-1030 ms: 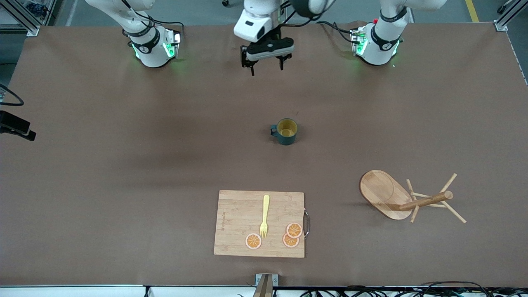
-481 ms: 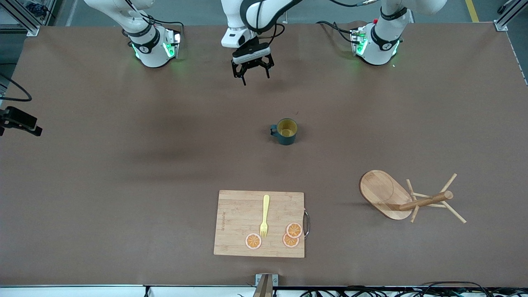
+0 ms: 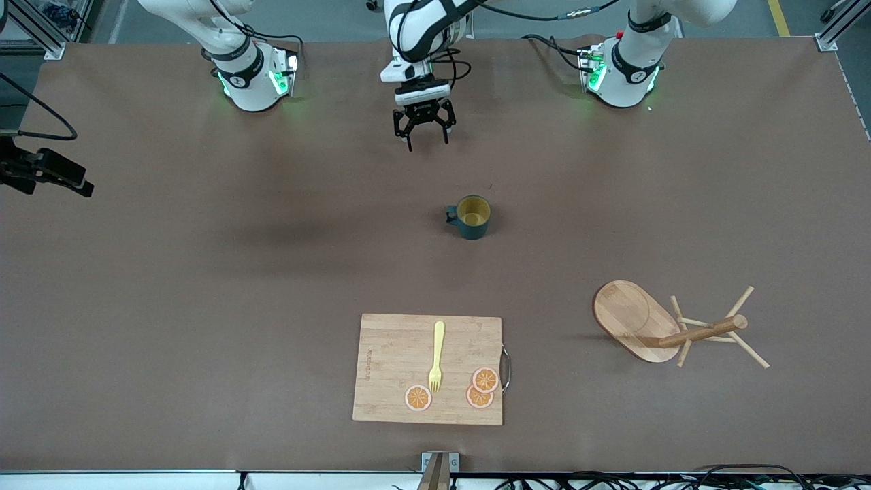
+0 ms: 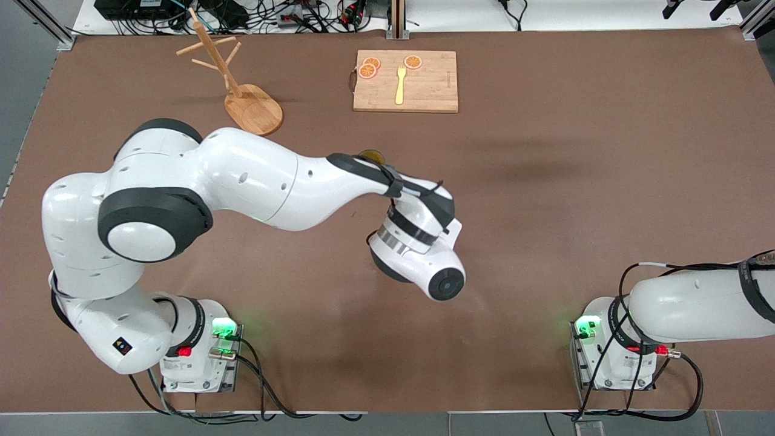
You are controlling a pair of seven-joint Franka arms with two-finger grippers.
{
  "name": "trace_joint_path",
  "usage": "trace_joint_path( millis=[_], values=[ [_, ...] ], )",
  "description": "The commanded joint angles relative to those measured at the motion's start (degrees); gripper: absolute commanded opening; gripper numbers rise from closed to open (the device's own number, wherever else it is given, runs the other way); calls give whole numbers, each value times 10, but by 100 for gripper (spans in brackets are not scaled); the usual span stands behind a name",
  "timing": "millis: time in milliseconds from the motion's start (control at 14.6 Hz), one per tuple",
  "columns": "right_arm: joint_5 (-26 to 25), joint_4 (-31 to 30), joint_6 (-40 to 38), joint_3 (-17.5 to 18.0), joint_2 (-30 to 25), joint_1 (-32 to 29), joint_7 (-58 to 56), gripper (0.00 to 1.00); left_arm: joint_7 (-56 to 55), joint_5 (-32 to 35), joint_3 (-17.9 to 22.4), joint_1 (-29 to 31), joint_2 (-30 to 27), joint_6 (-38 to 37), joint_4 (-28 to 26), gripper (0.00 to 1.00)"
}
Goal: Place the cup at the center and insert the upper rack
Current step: 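Move the left gripper down to the mug handle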
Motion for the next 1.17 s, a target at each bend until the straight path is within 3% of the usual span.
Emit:
trace_joint_path(
  millis=[0,343,755,1099],
  values=[
    [0,-26,31,-3,-14,3,-26,100,-12,50,7,-12,10,-23,-10,99],
    [0,-30,54,-4,-13,2,-30,100,-36,135,20,-16,56,-103,-12,99],
    [-1,-23,54,-4,-4,3,-30,100,-91,177,41,-19,65,-104,-5,100],
    [0,-20,56,-4,1,3,-30,100,-70,239,65,-32,84,-104,-1,97]
  ],
)
